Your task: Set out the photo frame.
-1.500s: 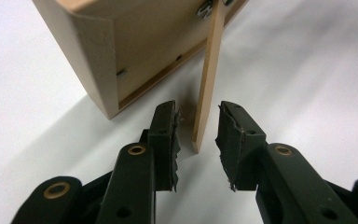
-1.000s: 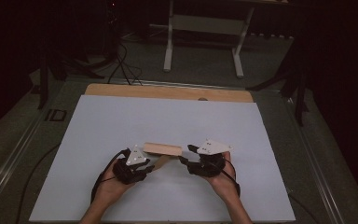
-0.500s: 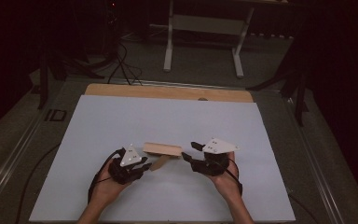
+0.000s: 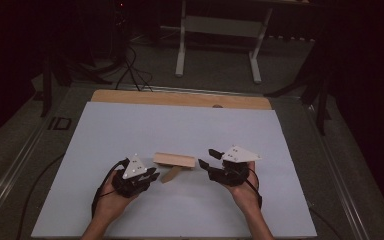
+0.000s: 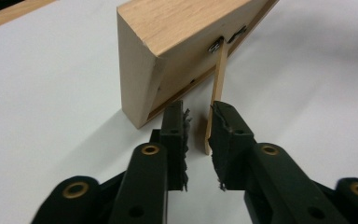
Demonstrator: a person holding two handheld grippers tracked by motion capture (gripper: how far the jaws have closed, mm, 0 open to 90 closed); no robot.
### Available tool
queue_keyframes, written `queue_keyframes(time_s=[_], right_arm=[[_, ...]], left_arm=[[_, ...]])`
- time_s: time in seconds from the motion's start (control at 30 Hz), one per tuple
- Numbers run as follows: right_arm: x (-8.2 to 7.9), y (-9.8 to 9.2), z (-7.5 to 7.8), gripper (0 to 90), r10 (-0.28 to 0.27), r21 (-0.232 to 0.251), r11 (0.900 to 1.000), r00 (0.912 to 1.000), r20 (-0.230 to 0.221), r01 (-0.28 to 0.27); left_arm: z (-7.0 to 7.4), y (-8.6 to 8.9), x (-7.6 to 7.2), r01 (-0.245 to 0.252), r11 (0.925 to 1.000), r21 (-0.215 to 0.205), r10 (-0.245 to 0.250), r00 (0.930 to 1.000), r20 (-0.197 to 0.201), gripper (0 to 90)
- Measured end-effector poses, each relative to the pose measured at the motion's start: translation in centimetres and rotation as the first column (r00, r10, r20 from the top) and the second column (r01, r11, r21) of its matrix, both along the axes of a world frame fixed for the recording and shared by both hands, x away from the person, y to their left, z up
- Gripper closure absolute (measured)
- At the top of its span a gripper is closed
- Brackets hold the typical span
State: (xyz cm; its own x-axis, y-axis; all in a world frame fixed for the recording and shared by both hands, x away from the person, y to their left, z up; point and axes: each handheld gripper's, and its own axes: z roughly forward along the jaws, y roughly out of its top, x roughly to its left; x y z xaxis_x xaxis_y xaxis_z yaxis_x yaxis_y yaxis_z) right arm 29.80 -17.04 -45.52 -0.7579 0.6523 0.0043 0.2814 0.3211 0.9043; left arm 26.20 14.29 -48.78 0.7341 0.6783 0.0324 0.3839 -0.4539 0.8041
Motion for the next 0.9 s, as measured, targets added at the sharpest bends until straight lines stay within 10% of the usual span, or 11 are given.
queue_keyframes(time_s=[0.33,0.63,0.9], right_arm=[[0.7,-0.5,-0.4,49.1,-0.071,0.031,0.997,0.9973,-0.018,0.071],[1.1,0.0,-0.9,84.8,-0.098,0.033,0.995,0.9947,-0.029,0.099],[1.7,1.3,-1.4,89.8,-0.090,-0.009,0.996,0.9957,-0.022,0.090]], left_arm=[[0.3,-0.1,-0.2,0.002,1.0000,-0.006,-0.002,0.9997,0.024,84.4],[0.6,-0.3,-0.3,-0.002,0.9998,-0.020,0.003,0.9997,0.025,89.3],[0.5,-0.5,0.0,-0.010,0.9998,-0.019,0.010,0.9998,0.018,89.7]])
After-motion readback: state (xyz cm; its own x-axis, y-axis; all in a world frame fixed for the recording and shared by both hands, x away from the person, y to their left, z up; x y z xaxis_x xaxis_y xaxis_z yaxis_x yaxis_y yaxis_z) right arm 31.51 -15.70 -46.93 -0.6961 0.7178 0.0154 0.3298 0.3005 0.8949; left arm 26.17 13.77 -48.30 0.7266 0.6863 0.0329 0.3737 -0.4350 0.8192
